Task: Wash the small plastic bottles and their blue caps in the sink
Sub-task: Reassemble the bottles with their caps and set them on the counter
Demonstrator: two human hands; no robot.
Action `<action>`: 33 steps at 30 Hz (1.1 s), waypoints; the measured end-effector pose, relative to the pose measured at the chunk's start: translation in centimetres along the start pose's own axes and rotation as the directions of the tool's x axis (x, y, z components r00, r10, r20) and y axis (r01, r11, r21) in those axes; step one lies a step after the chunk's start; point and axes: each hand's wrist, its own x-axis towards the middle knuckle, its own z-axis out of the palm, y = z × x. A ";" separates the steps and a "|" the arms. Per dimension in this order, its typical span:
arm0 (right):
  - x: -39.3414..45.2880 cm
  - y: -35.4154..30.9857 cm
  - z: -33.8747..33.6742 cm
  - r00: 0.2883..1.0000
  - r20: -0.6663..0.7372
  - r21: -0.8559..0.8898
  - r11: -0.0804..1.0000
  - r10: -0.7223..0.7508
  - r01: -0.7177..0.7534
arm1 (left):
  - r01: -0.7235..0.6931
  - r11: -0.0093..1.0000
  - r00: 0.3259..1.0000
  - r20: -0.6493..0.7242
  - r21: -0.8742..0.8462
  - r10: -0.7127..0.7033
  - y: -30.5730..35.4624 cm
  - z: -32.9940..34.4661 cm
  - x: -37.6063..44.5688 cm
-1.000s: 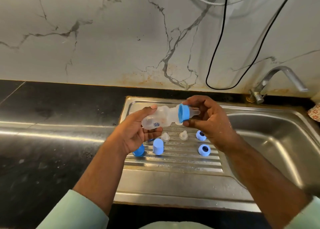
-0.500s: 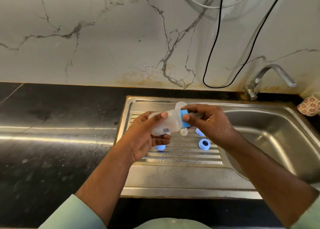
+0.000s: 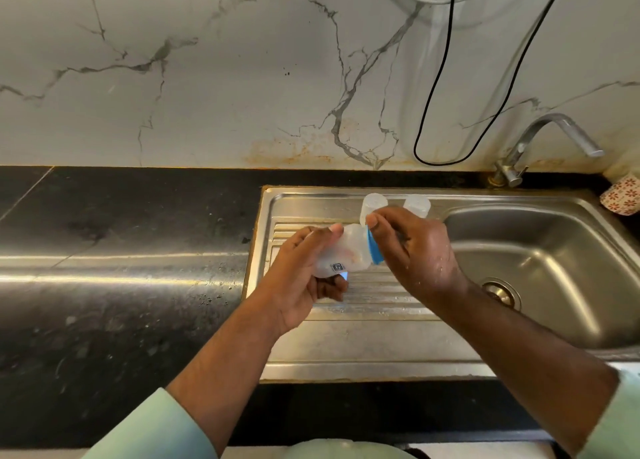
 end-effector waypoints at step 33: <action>3.5 6.7 -1.1 0.802 0.594 -0.200 0.977 0.065 0.069 | -0.021 0.827 0.876 -0.388 0.561 0.285 1.0 4.5 3.2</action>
